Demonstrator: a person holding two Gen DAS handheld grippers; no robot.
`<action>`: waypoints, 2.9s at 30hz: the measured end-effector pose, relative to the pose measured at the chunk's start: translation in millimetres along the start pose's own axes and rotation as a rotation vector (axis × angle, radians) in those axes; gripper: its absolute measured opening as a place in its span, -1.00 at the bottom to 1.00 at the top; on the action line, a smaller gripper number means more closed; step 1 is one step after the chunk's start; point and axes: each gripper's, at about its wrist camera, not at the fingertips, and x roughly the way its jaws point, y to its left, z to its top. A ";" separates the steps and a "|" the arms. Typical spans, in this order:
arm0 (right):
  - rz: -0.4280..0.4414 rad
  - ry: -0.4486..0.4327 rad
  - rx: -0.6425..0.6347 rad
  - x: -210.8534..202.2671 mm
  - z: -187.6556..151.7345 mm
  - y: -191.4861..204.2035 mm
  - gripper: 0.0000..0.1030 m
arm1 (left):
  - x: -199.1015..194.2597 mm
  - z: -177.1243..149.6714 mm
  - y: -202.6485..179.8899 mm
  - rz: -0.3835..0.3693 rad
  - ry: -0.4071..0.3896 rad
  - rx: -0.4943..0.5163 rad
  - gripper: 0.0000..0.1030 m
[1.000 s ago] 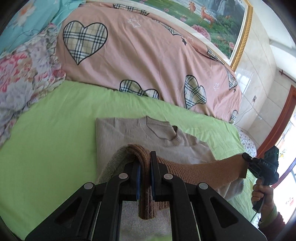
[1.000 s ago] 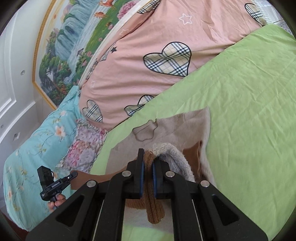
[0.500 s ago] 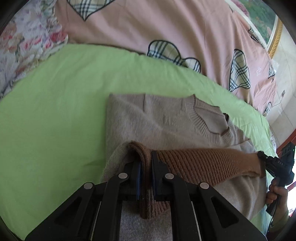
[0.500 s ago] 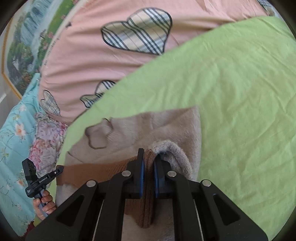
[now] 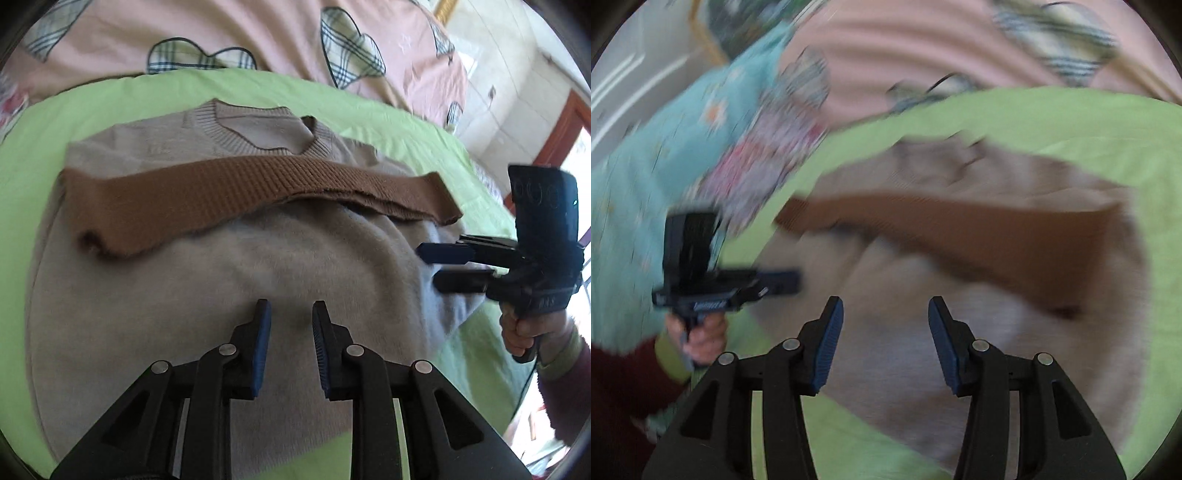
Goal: Fold small clothes
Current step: 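Fold the hem up toward the collar with both grippers and release, then move both open grippers back to the folded sweater's side edge, then grasp the sweater side edge with the left gripper while the right gripper grasps beside it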
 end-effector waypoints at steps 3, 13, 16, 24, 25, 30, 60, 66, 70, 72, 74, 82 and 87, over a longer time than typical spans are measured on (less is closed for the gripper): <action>-0.048 0.065 -0.002 25.2 16.4 -14.1 -0.05 | 10.8 18.5 8.0 -0.016 0.029 0.009 -0.55; -0.364 -0.144 0.290 -2.3 57.2 -130.4 -0.33 | 17.3 81.7 117.7 0.150 -0.046 -0.231 -0.57; -0.416 -0.259 0.420 -29.5 43.8 -151.0 -0.20 | 11.3 76.8 146.6 0.092 -0.100 -0.354 -0.58; -0.388 -0.276 0.427 -48.3 21.6 -135.1 -0.11 | -9.2 48.6 134.2 0.175 -0.142 -0.355 -0.56; -0.387 -0.282 0.426 -48.5 21.0 -129.4 -0.06 | -14.4 43.7 130.2 0.180 -0.145 -0.360 -0.53; -0.328 -0.303 0.422 -64.5 -4.9 -83.2 0.09 | -54.9 0.3 118.7 0.161 -0.177 -0.443 -0.29; -0.163 -0.198 0.372 -52.6 -108.0 54.1 0.23 | -87.9 -146.2 38.0 -0.010 -0.167 -0.610 -0.13; -0.160 -0.203 0.382 -56.6 -109.6 53.2 0.24 | -82.7 -132.4 63.6 0.014 -0.202 -0.670 -0.13; -0.157 -0.206 0.400 -58.9 -111.5 50.9 0.24 | -76.1 -121.9 81.4 0.017 -0.226 -0.713 -0.13; -0.155 -0.206 0.405 -59.3 -111.5 49.2 0.24 | -73.6 -116.2 87.1 0.028 -0.235 -0.723 -0.14; -0.154 -0.206 0.410 -59.8 -110.8 46.8 0.24 | -71.3 -107.9 93.6 0.053 -0.246 -0.731 -0.14; -0.148 -0.228 0.423 -69.0 -96.1 25.8 0.24 | -74.9 -62.8 86.5 0.119 -0.296 -0.630 -0.83; -0.158 -0.259 0.450 -85.2 -77.3 -4.3 0.24 | -89.4 -26.4 25.9 0.069 -0.356 -0.437 -0.86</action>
